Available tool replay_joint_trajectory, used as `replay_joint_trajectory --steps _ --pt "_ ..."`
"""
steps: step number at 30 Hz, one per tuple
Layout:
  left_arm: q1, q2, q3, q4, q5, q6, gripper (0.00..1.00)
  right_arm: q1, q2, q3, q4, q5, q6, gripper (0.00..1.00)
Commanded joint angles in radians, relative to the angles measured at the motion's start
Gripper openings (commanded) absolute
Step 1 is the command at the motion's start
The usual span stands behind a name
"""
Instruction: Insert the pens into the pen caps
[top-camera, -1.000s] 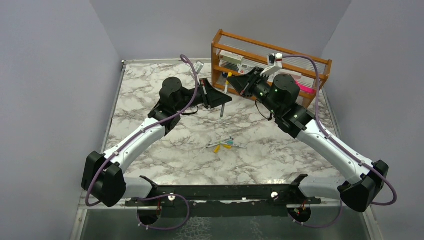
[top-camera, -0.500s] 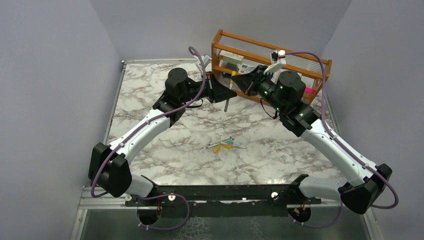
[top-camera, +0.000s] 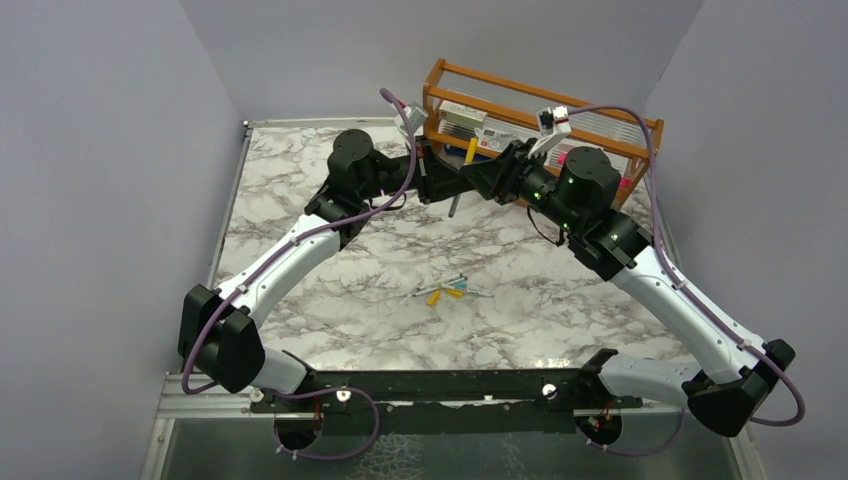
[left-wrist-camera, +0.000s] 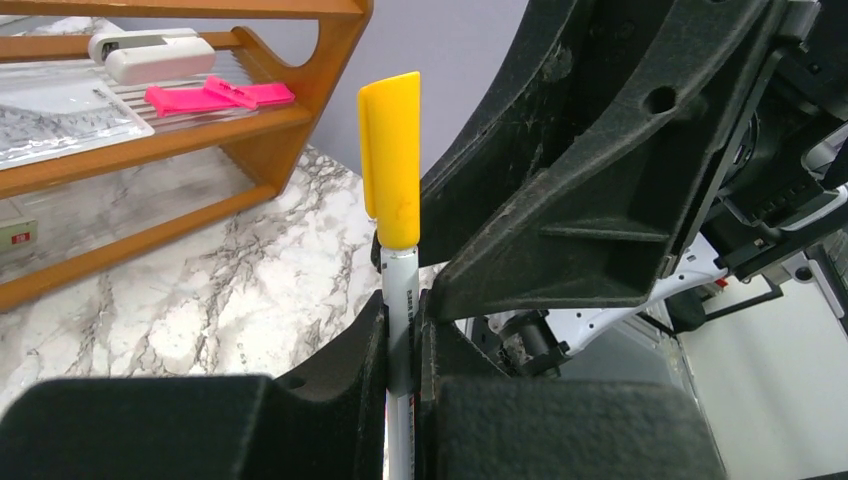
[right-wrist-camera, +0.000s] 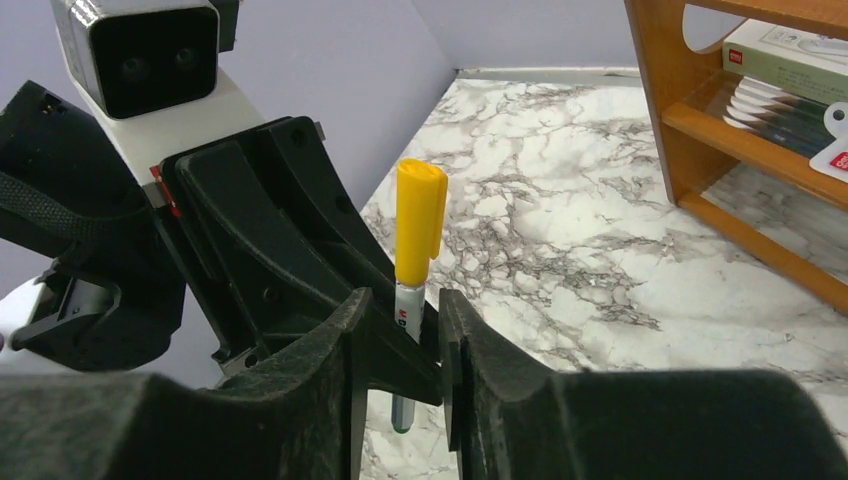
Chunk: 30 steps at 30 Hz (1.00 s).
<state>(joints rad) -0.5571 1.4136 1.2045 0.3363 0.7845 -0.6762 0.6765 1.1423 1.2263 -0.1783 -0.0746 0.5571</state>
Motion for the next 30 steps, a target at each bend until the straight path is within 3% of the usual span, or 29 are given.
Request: replay_joint_trajectory --steps 1,7,24,27,30 --pt "-0.001 0.006 0.041 0.059 0.016 0.035 0.00 0.010 -0.019 0.019 -0.043 -0.045 -0.029 0.33" --pt "-0.001 0.003 0.027 0.059 0.031 0.040 0.00 0.008 -0.006 0.039 0.002 -0.038 -0.023 0.45" --pt "-0.001 -0.005 0.037 0.060 0.070 0.047 0.00 -0.008 0.089 0.159 0.011 0.067 -0.009 0.45" --pt "-0.001 -0.002 0.040 0.059 0.078 0.046 0.00 -0.014 0.093 0.160 0.017 0.061 -0.003 0.42" --pt "-0.001 0.002 0.042 0.060 0.084 0.044 0.00 -0.015 0.100 0.158 0.019 0.048 0.004 0.27"
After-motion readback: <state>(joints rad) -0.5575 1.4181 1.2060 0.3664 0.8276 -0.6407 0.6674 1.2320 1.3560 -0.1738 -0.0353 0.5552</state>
